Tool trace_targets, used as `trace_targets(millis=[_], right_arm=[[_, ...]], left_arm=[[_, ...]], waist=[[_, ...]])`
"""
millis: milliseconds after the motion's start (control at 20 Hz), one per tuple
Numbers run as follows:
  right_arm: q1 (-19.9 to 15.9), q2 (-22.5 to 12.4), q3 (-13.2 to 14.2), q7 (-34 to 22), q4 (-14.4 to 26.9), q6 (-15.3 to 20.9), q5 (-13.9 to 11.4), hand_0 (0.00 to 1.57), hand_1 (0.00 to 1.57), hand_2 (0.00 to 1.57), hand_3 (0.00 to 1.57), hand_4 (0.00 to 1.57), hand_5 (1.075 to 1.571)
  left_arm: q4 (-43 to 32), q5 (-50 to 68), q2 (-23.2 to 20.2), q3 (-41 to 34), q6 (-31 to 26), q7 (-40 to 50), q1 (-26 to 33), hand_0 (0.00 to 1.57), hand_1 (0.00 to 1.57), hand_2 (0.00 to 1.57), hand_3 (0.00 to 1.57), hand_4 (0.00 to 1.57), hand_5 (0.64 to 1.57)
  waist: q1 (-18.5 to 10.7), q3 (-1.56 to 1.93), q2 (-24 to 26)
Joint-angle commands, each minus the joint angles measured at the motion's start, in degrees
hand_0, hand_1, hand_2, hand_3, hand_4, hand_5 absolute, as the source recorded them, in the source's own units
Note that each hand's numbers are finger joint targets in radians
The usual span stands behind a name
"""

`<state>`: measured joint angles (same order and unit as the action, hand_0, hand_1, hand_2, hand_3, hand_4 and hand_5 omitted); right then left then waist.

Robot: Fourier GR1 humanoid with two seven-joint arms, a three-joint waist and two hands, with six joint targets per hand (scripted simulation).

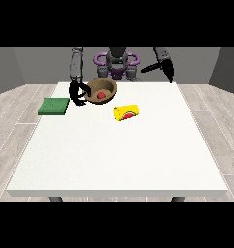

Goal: Pick the cup and pour the ball into the bowl, then pick the bowl and place it on the pad

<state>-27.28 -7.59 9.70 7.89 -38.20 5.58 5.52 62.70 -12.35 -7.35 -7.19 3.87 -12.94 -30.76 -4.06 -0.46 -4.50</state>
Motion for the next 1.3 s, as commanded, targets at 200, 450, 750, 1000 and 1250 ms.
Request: trace_targets(millis=[200,450,750,1000,1250], right_arm=[[-2.79,-4.36,-0.65,-14.86,-5.2,-3.93,1.58,1.57,1.57,1.57,1.57,1.05,1.553],[-3.79,-8.23,1.65,-16.7,-6.63,-5.77,3.21,1.57,1.57,1.57,1.57,1.06,1.562],[-3.61,-16.0,8.9,-13.11,-1.96,-12.42,8.77,1.57,1.57,1.57,1.57,1.07,1.557],[-8.62,-23.31,12.67,-16.49,-1.42,-18.18,12.82,1.57,1.57,1.57,1.57,1.08,1.559],[-7.4,-28.74,17.52,-6.45,7.44,-23.16,14.35,1.57,1.57,1.57,1.37,1.03,1.562]], left_arm=[[-4.16,1.06,-1.98,-2.9,0.86,-5.02,5.94,0.0,0.0,0.0,0.0,0.0,1.571],[-3.09,0.61,-0.61,-1.35,2.21,-3.41,3.41,0.0,0.0,0.0,0.0,0.0,1.57],[0.39,0.77,-0.82,-0.12,1.38,-2.33,2.87,0.0,0.0,0.0,0.0,0.0,1.567],[-2.44,-0.41,-0.13,-0.83,5.07,-11.56,2.48,0.0,0.0,0.0,0.0,0.0,1.566],[6.14,-2.35,2.81,3.78,6.15,-8.88,0.76,0.0,0.0,0.0,0.0,0.0,1.565]], waist=[[5.27,0.44,4.53],[4.85,0.46,2.48],[2.05,0.48,-1.31],[3.46,0.47,-8.22],[-1.11,0.58,-15.53]])
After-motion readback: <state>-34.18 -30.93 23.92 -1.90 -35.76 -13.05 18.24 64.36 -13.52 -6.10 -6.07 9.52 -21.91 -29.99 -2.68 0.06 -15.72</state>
